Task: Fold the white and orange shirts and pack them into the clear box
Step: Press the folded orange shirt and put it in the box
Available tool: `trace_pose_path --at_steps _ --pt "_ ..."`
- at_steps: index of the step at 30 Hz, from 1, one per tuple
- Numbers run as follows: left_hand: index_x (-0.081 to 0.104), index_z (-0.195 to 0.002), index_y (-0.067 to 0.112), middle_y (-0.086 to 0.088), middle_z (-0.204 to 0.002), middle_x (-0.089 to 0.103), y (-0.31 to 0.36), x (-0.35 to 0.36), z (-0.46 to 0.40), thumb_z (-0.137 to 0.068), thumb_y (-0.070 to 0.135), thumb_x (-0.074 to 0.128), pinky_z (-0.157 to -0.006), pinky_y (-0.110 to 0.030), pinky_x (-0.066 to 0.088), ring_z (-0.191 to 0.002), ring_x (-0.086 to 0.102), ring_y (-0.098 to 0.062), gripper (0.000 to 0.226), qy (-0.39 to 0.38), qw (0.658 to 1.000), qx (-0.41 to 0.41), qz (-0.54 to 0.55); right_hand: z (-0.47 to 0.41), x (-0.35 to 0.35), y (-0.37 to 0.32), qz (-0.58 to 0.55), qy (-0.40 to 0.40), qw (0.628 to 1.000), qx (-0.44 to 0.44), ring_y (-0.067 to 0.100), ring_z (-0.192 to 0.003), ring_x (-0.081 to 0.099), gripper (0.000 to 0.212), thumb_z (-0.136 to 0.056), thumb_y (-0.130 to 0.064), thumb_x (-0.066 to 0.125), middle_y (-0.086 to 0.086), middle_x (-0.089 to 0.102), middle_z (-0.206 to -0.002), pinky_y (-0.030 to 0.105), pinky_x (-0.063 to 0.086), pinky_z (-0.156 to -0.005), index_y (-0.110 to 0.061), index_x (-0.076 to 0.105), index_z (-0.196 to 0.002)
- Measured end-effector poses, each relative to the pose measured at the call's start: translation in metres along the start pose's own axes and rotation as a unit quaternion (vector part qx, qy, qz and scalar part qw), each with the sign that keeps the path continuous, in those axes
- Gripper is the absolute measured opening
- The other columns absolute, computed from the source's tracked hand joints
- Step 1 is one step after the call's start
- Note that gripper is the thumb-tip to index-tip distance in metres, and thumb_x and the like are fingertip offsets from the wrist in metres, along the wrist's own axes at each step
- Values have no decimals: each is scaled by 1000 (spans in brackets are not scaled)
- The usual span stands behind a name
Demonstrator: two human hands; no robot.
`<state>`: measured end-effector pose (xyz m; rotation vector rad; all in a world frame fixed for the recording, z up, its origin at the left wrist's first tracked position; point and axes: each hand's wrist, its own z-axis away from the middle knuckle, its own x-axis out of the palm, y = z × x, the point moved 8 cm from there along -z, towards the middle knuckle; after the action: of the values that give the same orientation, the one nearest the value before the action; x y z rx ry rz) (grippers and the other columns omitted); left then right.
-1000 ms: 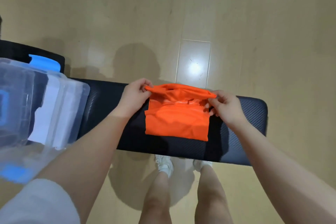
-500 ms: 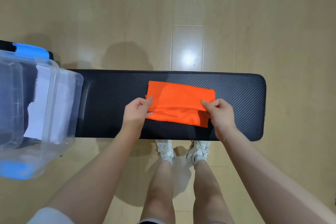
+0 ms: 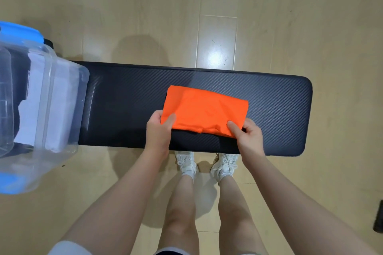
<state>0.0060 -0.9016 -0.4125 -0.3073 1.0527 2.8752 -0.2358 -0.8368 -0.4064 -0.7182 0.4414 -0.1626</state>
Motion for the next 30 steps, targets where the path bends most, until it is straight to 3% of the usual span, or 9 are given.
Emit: trace_pose_path --at_steps 5,8,12,15,18,22,24,27,30 --pt "52 -97 12 5 -84 54 8 -3 3 -86 14 59 -64 -20 37 -79 51 -14 14 33 976 71 -201 -2 -15 12 306 37 950 45 26 -110 38 26 -79 -40 68 -3 48 -101 33 25 -87 -16 59 -74" --pt "46 -121 8 -8 -112 53 30 -4 11 -74 5 64 -88 -38 41 -102 52 -28 50 106 919 165 -343 -3 -14 6 367 54 927 59 28 -112 40 35 -76 -45 68 4 52 -110 38 28 -92 -13 57 -86" --pt "45 -128 12 -12 -139 44 59 55 43 -78 10 51 -98 -43 34 -122 48 -27 51 51 651 531 -541 1 -19 -2 359 100 927 41 29 -122 38 67 -70 -42 76 9 47 -129 42 29 -101 -13 43 -120" --pt "36 -136 10 -13 -144 43 35 79 26 -84 36 45 -106 -41 26 -132 38 -27 59 -52 560 509 -652 3 -14 -11 392 92 915 3 32 -138 21 97 -70 -32 77 15 25 -149 42 18 -113 -11 19 -145" --pt "29 -137 6 -14 -143 44 25 76 -2 -76 50 50 -106 -40 21 -130 44 -29 79 -74 573 431 -693 14 13 -49 444 99 869 -194 38 -141 16 76 -76 -15 54 19 18 -154 46 13 -115 -8 23 -145" --pt "36 -137 3 -14 -143 44 23 69 -10 -82 52 38 -114 -36 11 -134 39 -27 73 -79 605 418 -672 33 83 -77 443 -6 811 -381 27 -140 15 72 -72 -25 40 15 28 -152 37 5 -114 -8 34 -142" --pt "33 -140 2 -17 -146 38 20 65 -11 -88 45 36 -117 -32 1 -137 26 -25 68 -72 620 445 -642 25 98 -60 466 -23 802 -374 25 -140 22 66 -80 -33 41 12 32 -151 37 9 -113 -10 33 -142" --pt "26 -140 -3 -24 -146 33 13 61 -17 -78 68 39 -116 -39 8 -137 22 -29 95 -87 625 439 -639 4 79 -19 519 5 800 -302 29 -138 32 66 -89 -47 37 14 34 -150 41 14 -111 -12 28 -143" --pt "15 -144 -1 -22 -153 18 11 58 -21 -68 73 39 -114 -43 4 -142 6 -25 109 -107 688 381 -608 -2 52 2 567 33 777 -273 26 -138 20 67 -90 -49 32 11 30 -152 45 10 -111 -13 21 -145"
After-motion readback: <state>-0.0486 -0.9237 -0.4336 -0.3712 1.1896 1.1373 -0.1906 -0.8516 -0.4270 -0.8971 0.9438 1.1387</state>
